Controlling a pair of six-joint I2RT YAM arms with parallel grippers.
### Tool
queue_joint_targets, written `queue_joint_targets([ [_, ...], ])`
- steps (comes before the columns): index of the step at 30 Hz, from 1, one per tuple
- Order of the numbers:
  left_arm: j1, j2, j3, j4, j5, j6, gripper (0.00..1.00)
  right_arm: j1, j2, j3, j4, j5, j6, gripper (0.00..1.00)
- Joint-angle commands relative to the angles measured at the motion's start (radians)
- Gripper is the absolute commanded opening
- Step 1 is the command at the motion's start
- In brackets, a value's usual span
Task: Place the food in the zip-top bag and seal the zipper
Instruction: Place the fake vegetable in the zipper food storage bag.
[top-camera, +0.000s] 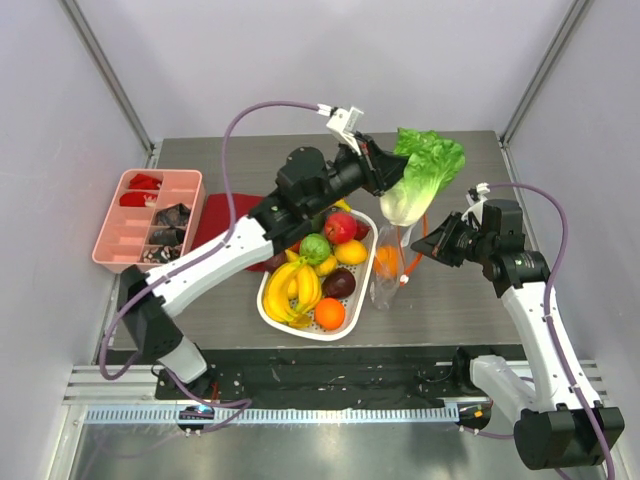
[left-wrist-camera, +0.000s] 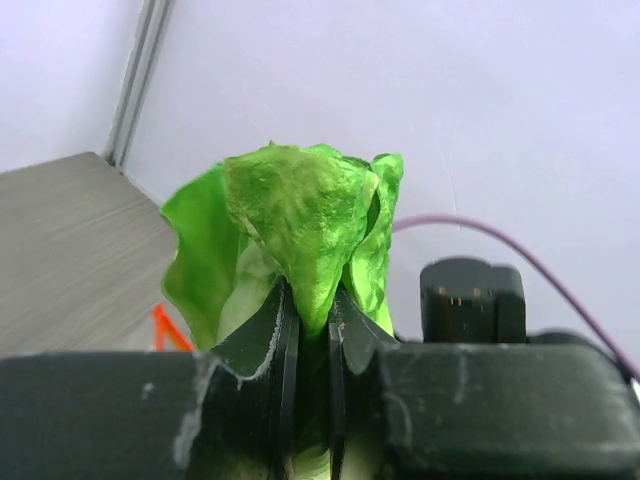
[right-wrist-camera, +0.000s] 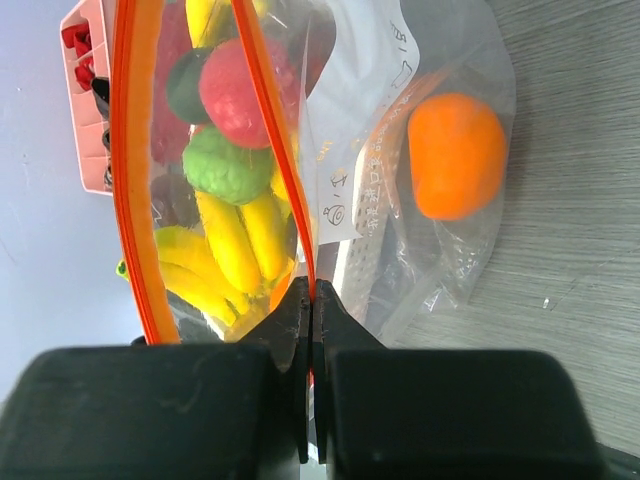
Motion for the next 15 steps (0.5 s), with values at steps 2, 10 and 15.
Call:
queue_joint_targets([
  [2, -0.097, 0.083, 0.004, 0.267, -0.24, -0.096, 0.01, -0.005, -0.011, 0.038, 0.045, 0.013, 0.042, 0.01],
  [10, -0.155, 0.137, -0.065, 0.31, -0.409, -0.005, 0.0, -0.01, -0.006, 0.054, 0.056, 0.0, 0.074, 0.01],
  [15, -0.153, 0.045, -0.233, 0.287, -0.444, 0.142, 0.0, -0.016, -0.012, 0.067, 0.048, -0.01, 0.094, 0.01],
])
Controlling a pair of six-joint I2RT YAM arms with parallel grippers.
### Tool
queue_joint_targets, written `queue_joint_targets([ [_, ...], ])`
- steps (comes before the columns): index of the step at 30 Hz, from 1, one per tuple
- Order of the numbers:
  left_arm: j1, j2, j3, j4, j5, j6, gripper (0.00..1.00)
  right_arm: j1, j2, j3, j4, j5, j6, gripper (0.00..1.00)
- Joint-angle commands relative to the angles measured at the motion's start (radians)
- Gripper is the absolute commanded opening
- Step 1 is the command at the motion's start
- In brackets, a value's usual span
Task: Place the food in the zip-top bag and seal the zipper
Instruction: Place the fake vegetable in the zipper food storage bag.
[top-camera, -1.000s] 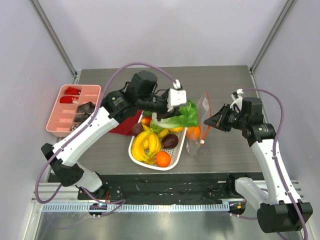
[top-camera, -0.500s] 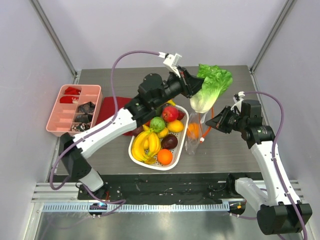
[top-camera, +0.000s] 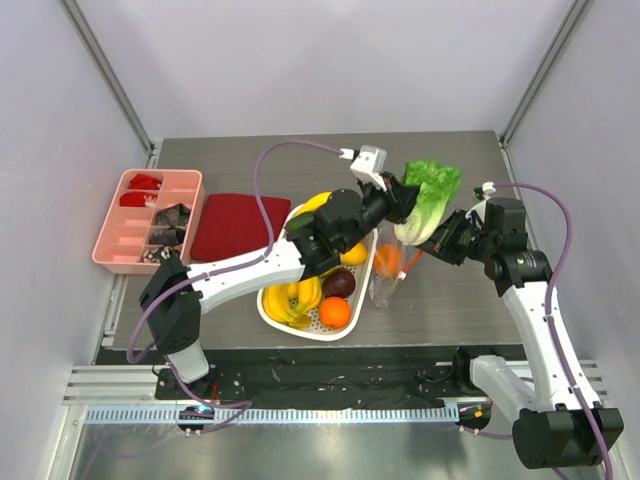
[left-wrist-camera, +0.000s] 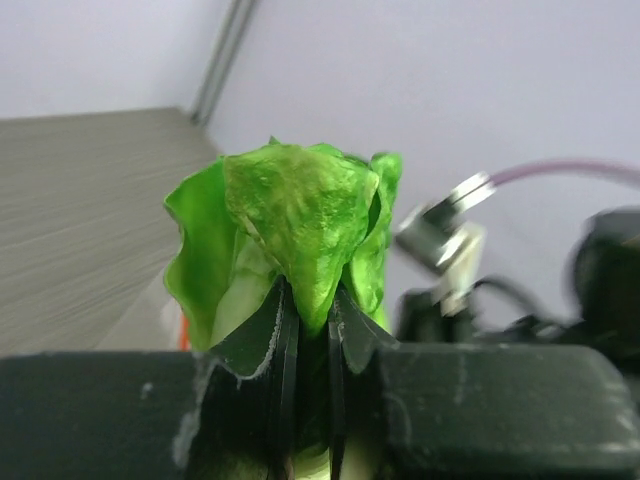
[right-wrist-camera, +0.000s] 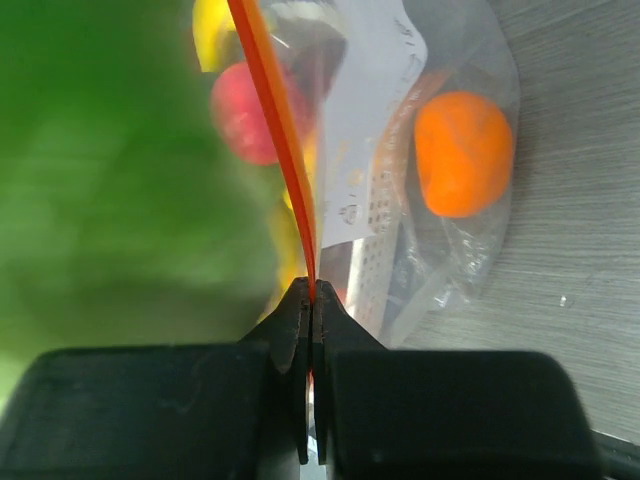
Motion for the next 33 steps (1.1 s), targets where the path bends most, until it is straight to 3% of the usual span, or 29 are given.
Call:
queue_joint_targets([
  [1, -0.008, -0.123, -0.128, 0.047, -0.062, 0.167, 0.0, -0.004, -0.014, 0.056, 0.053, -0.031, 0.031, 0.01],
  [7, -0.008, -0.206, -0.227, 0.047, -0.09, 0.321, 0.0, -0.006, -0.017, 0.046, 0.051, -0.023, 0.028, 0.01],
  [13, -0.036, -0.188, -0.122, -0.066, -0.018, 0.37, 0.0, -0.006, -0.022, 0.014, 0.08, -0.037, 0.057, 0.01],
  [17, -0.054, -0.208, -0.136, -0.139, 0.093, 0.459, 0.0, -0.007, -0.026, 0.039, 0.07, -0.025, 0.027, 0.01],
  [21, -0.008, -0.267, -0.193, -0.224, 0.301, 0.542, 0.0, -0.006, -0.031, 0.057, 0.043, -0.014, 0.0, 0.01],
  [26, 0.004, -0.214, -0.044, -0.613, 0.325, 0.652, 0.0, -0.006, -0.036, 0.053, 0.031, -0.01, -0.016, 0.01],
  [33, 0.004, -0.15, 0.062, -0.894, 0.435, 0.885, 0.0, -0.007, -0.045, 0.074, 0.031, -0.007, -0.059, 0.01],
])
